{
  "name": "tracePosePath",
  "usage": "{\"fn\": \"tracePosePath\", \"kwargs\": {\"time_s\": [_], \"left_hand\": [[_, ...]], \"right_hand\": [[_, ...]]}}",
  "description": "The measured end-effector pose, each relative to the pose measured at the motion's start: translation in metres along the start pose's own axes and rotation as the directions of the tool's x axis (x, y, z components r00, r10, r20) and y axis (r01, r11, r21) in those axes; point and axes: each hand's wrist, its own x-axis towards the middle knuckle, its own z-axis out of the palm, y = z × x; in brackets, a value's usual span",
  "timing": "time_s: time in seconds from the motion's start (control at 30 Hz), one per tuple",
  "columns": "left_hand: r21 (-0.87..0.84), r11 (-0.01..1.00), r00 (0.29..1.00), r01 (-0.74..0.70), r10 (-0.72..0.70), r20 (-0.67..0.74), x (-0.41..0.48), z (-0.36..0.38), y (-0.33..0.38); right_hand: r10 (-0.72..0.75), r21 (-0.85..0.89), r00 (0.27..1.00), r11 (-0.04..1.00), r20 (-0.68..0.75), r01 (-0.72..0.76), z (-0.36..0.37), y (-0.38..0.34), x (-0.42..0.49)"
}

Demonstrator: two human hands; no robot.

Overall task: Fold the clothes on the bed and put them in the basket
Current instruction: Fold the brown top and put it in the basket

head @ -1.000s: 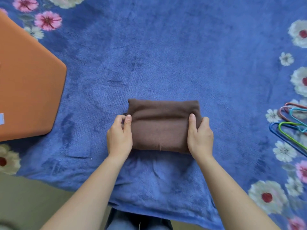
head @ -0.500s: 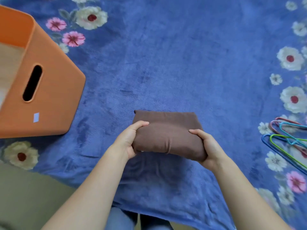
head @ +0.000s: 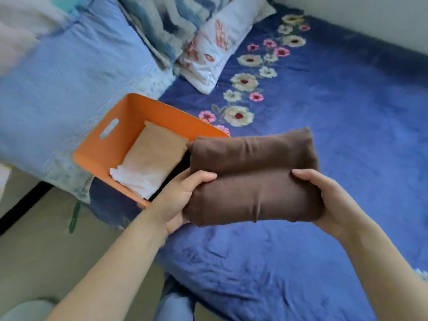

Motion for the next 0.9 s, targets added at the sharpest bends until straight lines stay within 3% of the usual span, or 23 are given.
{"fn": "tracePosePath", "kwargs": {"time_s": [0.13, 0.2, 0.3, 0.4, 0.47, 0.53, 0.63, 0.67, 0.7, 0.77, 0.83, 0.9], "left_hand": [[-0.061, 0.991, 0.988, -0.116, 0.109, -0.105, 0.030, -0.077, 0.052], [-0.073, 0.994, 0.972, -0.086, 0.068, -0.226, 0.053, -0.116, 0.058], [-0.079, 0.990, 0.913, 0.119, -0.140, -0.382, 0.082, -0.157, 0.038], [-0.195, 0.911, 0.850, 0.363, -0.410, -0.331, 0.110, -0.170, 0.010], [-0.174, 0.850, 0.783, 0.498, -0.527, -0.330, 0.121, -0.164, -0.002], [-0.103, 0.795, 0.737, 0.597, -0.595, -0.322, 0.133, -0.157, -0.014], [0.111, 0.736, 0.702, 0.668, -0.573, -0.423, 0.145, -0.148, -0.018], [0.303, 0.689, 0.728, 0.659, -0.484, -0.486, 0.146, -0.148, -0.017], [0.556, 0.586, 0.802, 0.589, -0.341, -0.490, 0.147, -0.148, -0.015], [0.874, 0.389, 0.956, 0.293, -0.113, -0.270, 0.149, -0.150, -0.017], [0.919, 0.366, 0.979, 0.147, -0.189, -0.082, 0.154, -0.147, -0.023], [0.920, 0.361, 0.936, 0.154, -0.351, -0.019, 0.160, -0.144, -0.032]], "right_hand": [[-0.103, -0.233, 0.989, 0.964, 0.110, 0.126, 0.090, -0.050, 0.061], [-0.146, -0.416, 0.987, 0.895, 0.070, 0.162, 0.136, -0.060, 0.104], [-0.146, -0.730, 0.985, 0.663, 0.093, 0.167, 0.187, -0.054, 0.160], [-0.029, -0.906, 0.994, 0.410, 0.104, 0.107, 0.213, -0.036, 0.202], [0.009, -0.959, 0.998, 0.279, 0.054, 0.050, 0.217, -0.025, 0.221], [0.003, -0.990, 1.000, 0.139, 0.005, 0.004, 0.219, -0.020, 0.234], [-0.152, -0.979, 0.987, -0.202, 0.051, 0.020, 0.223, -0.005, 0.237], [-0.239, -0.950, 0.965, -0.310, 0.113, 0.034, 0.224, 0.005, 0.235], [-0.314, -0.919, 0.931, -0.391, 0.189, 0.055, 0.226, 0.017, 0.236], [-0.383, -0.902, 0.887, -0.425, 0.257, 0.078, 0.227, 0.040, 0.238], [-0.302, -0.949, 0.935, -0.302, 0.187, 0.092, 0.223, 0.059, 0.245], [-0.163, -0.977, 0.983, -0.210, 0.081, 0.046, 0.215, 0.071, 0.252]]}}
